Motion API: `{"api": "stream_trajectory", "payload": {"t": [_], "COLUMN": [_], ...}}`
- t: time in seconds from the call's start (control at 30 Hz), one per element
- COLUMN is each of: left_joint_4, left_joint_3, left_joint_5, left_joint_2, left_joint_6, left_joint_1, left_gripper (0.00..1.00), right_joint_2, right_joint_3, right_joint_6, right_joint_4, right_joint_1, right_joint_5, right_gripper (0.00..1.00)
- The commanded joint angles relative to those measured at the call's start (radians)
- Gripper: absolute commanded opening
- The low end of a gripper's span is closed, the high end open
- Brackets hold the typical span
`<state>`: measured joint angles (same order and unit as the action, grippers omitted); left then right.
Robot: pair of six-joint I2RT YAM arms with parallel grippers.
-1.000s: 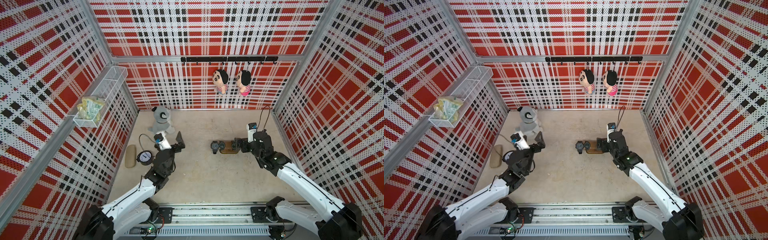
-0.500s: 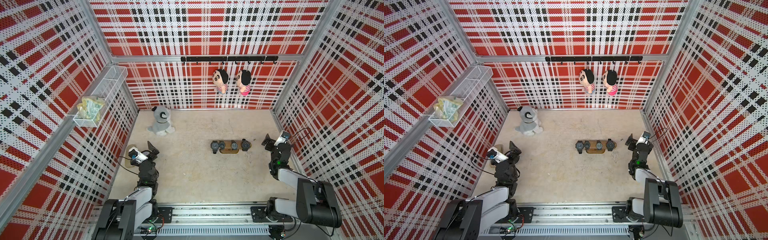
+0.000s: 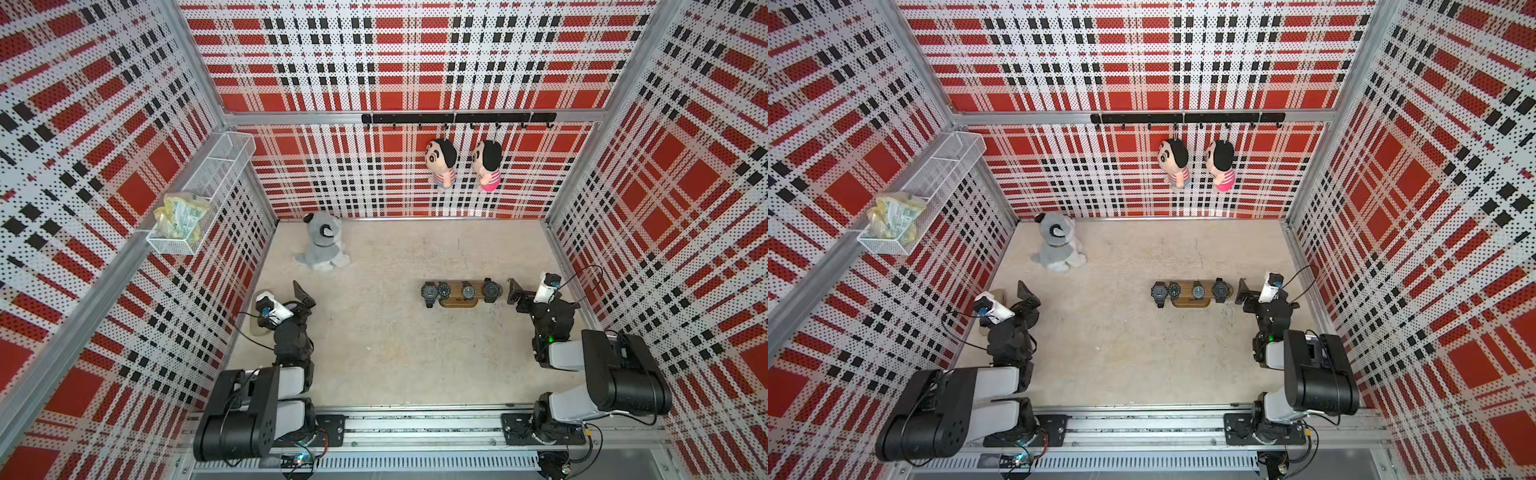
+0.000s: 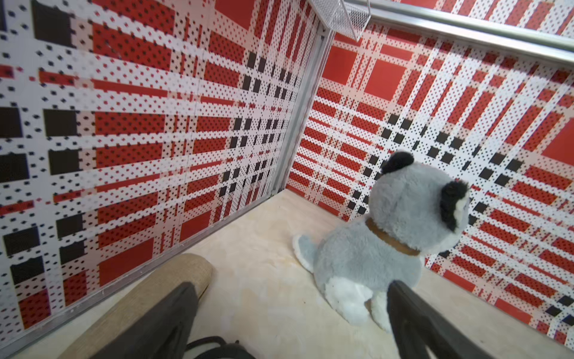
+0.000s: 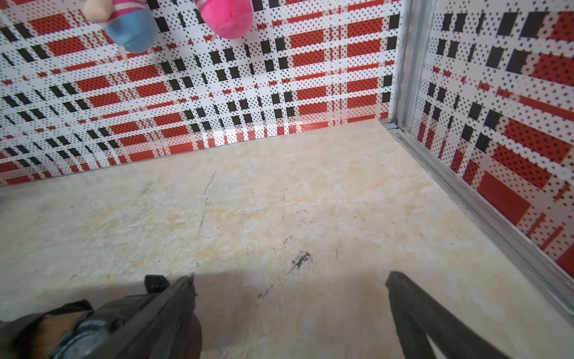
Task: Place watch on stand
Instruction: Reset both arms
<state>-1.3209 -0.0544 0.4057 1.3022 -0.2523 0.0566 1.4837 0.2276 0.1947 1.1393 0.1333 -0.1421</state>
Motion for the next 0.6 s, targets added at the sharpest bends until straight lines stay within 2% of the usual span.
{"api": "stream_trajectory", "payload": {"t": [0.0,0.1,0.17,0.2,0.27,0.37,0.57], "left_joint_4": [-0.078,-0.152,-0.294,-0.357,-0.487,-0.274,-0.198], "left_joint_3": [-0.003,0.003,0.016,0.019,0.023,-0.033,-0.098], "left_joint_5": [-0.052,-0.058,-0.096,-0.105,-0.076,-0.052,-0.062], "left_joint_2": [0.024,0.086,0.182,0.230,0.323,0.256,0.279], "left_joint_6": [0.049,0.065,0.087,0.107,0.170,0.188,0.183], "left_joint_1": [0.009,0.009,0.003,-0.011,-0.061,-0.082,-0.075], "left_gripper": [0.97,0.98,0.98,0.98,1.00,0.99,0.98], "right_joint_2": [0.015,0.040,0.096,0.112,0.085,0.096,0.095], "right_joint_3": [-0.006,-0.027,-0.051,-0.065,-0.064,-0.051,-0.044], "right_joint_6": [-0.035,-0.067,-0.058,-0.051,-0.052,-0.052,-0.055], "right_joint_4": [0.091,0.149,0.242,0.302,0.247,0.244,0.229], "right_joint_1": [-0.010,-0.041,-0.054,-0.054,-0.054,-0.055,-0.059], "right_joint_5": [-0.036,-0.004,0.054,0.045,0.067,0.068,0.076], "right_gripper": [1.00,1.00,1.00,1.00,1.00,1.00,1.00]}}
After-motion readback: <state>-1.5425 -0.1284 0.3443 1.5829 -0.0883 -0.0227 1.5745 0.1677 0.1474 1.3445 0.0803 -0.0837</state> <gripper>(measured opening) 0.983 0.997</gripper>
